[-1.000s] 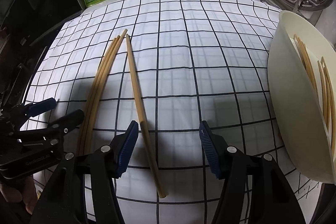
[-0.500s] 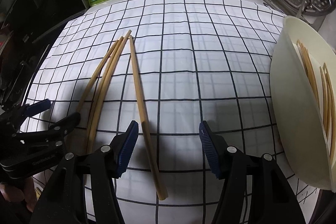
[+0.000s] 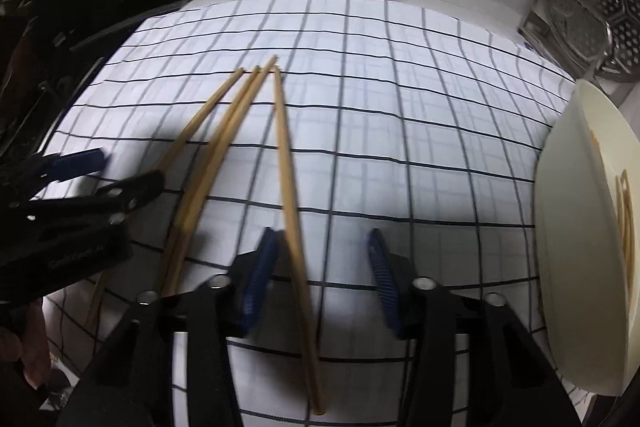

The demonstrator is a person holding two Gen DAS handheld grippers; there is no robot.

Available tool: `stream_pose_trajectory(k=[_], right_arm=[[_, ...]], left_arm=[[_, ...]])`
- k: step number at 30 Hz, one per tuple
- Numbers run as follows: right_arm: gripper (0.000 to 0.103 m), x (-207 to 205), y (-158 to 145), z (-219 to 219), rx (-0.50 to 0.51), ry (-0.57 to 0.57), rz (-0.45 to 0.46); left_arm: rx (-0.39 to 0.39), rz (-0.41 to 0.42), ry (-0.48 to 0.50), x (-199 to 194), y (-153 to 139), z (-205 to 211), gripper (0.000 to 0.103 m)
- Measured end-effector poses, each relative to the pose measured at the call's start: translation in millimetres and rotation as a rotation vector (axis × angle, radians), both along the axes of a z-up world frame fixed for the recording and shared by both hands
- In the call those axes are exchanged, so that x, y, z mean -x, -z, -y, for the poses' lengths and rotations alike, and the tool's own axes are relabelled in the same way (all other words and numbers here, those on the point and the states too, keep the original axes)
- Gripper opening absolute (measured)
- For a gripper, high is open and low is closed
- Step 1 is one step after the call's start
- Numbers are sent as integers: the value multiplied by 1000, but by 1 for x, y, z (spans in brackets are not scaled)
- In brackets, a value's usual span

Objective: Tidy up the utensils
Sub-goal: 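Close the left tool on one chopstick while the right tool grasps another, then carry both held chopsticks with both tools over the cream basin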

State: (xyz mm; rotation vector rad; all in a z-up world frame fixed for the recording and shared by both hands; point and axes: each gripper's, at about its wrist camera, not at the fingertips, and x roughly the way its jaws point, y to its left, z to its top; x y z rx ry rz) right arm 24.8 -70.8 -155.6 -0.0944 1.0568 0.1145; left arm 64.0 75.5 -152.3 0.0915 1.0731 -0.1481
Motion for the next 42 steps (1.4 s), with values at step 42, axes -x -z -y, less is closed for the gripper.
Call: stream_pose_trajectory(k=[42], right_arm=[[6,62,-114,263,-198,376,156]], left_arm=[[183,134,382,26,-140,266,7]])
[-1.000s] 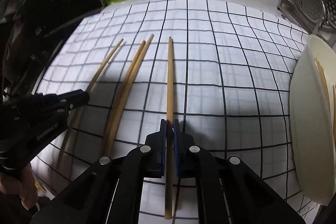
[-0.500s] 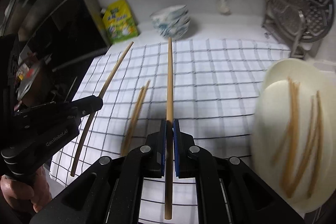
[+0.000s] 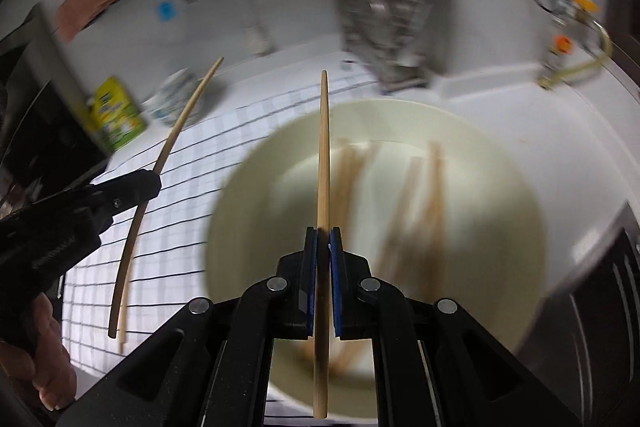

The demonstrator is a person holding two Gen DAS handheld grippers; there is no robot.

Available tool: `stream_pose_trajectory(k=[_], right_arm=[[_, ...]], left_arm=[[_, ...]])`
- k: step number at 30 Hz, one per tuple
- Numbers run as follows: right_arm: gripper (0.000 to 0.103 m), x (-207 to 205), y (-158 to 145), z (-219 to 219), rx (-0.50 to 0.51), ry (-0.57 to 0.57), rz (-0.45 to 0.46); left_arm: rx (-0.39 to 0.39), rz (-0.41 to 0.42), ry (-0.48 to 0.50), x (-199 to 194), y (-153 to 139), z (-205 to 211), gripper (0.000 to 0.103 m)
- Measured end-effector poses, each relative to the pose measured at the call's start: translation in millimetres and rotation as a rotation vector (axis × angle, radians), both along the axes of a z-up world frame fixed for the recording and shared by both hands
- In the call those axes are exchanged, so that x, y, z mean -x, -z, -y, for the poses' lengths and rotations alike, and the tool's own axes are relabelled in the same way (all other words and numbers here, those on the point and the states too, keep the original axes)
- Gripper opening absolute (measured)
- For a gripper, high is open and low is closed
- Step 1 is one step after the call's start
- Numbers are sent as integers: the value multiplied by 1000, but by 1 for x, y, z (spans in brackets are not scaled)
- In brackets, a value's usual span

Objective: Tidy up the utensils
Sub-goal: 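Carry both held chopsticks with both tools over the cream basin, then open both tools to drop the chopsticks into the basin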

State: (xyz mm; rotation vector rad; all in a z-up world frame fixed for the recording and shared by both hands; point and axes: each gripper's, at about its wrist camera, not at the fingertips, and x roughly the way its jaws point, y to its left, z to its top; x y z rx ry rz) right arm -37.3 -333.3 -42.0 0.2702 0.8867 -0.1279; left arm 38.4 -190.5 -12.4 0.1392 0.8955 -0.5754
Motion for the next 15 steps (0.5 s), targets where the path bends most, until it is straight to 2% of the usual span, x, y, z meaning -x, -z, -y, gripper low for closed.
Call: stream_pose_trajectory(k=[7,15], right_arm=[[6,6,18,45,-18,51,-46],[6,3,39,62,-60,43,-84]], left_arm=[[-56,-23,69,2,27,74,7],[-116,-44,93,-1,50,100,7]])
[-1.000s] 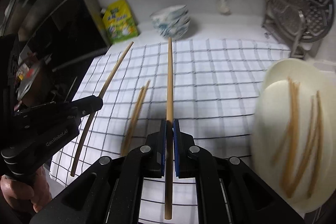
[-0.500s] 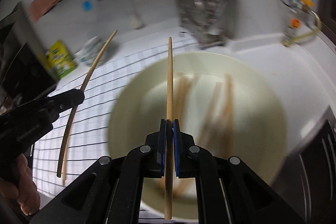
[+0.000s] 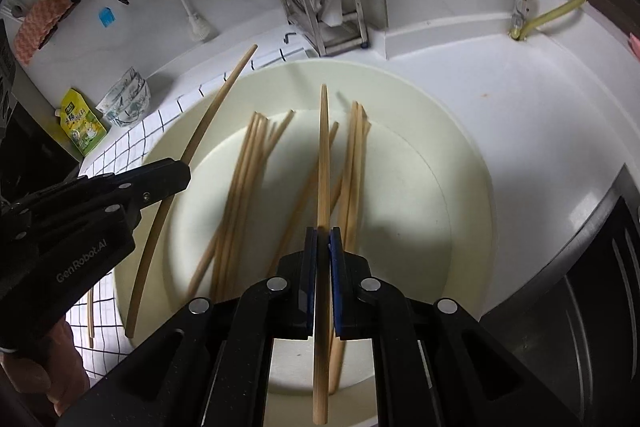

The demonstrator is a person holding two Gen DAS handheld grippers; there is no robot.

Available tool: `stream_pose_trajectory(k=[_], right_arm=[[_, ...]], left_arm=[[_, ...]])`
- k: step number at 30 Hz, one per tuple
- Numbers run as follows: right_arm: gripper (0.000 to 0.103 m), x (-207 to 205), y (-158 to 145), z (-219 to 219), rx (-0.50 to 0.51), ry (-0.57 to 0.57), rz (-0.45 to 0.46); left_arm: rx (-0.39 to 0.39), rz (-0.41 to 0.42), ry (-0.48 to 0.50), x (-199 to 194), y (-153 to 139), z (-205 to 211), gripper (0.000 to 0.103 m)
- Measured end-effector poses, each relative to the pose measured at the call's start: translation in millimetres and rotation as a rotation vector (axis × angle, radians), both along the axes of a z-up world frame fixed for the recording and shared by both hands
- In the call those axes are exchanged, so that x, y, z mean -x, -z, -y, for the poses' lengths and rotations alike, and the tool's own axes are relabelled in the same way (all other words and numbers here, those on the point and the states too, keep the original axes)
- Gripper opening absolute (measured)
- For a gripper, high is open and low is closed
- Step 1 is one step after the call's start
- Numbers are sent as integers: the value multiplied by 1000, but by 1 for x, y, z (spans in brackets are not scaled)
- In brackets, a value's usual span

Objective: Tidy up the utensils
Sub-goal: 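Open both tools to drop the chopsticks into the basin, then move both open tools back over the last two chopsticks on the cloth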

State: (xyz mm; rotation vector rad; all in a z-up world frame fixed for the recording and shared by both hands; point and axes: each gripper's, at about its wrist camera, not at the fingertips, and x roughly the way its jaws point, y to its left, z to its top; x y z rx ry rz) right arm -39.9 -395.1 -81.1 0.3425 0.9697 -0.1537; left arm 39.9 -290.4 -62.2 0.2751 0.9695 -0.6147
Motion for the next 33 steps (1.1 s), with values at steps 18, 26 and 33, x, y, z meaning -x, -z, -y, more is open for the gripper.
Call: stream_pose_trajectory(k=[18,26,33], right_arm=[[23,8,-5,21,-15,32,36],[28,10,-12,9,-13,25,43],[37,9,-25,-11,-17,9,76]], left_arm=[[-25,13,-55,1,-3,-15,66],[-13,19,-91,0,-13,-38,69],[-16,51,-119,-1,-27,-66,73]])
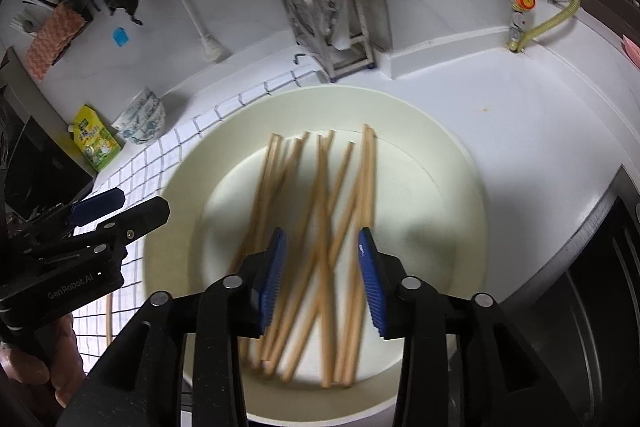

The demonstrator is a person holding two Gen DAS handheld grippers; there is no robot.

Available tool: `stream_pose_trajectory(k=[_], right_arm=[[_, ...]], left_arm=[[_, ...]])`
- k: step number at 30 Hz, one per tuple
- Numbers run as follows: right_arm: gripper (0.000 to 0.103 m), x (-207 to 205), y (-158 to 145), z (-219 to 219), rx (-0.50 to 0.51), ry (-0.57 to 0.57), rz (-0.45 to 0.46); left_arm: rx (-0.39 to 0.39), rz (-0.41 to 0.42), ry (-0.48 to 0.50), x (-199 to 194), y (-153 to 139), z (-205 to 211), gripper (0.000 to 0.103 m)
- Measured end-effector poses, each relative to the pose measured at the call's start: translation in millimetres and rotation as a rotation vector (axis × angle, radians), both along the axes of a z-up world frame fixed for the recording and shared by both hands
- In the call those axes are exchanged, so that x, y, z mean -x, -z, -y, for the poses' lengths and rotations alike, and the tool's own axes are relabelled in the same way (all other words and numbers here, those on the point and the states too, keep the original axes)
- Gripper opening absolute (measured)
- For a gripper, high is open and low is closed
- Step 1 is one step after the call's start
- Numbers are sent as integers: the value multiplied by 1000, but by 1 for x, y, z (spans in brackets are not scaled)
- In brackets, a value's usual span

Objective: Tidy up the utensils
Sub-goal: 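Move both open tools back over the last two chopsticks on the cloth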

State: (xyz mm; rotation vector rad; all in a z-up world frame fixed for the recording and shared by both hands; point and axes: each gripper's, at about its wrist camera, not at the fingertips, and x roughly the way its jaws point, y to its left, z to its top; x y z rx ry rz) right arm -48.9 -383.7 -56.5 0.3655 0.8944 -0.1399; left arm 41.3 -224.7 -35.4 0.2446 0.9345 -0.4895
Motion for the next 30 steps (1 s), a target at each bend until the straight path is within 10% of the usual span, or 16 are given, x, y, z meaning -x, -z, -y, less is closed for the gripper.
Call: stream_pose_trajectory(k=[30], right_arm=[[63,-48,-26,-206,36,-303,32]], left_arm=[[28,56,-292,-21,-15,-228,92]])
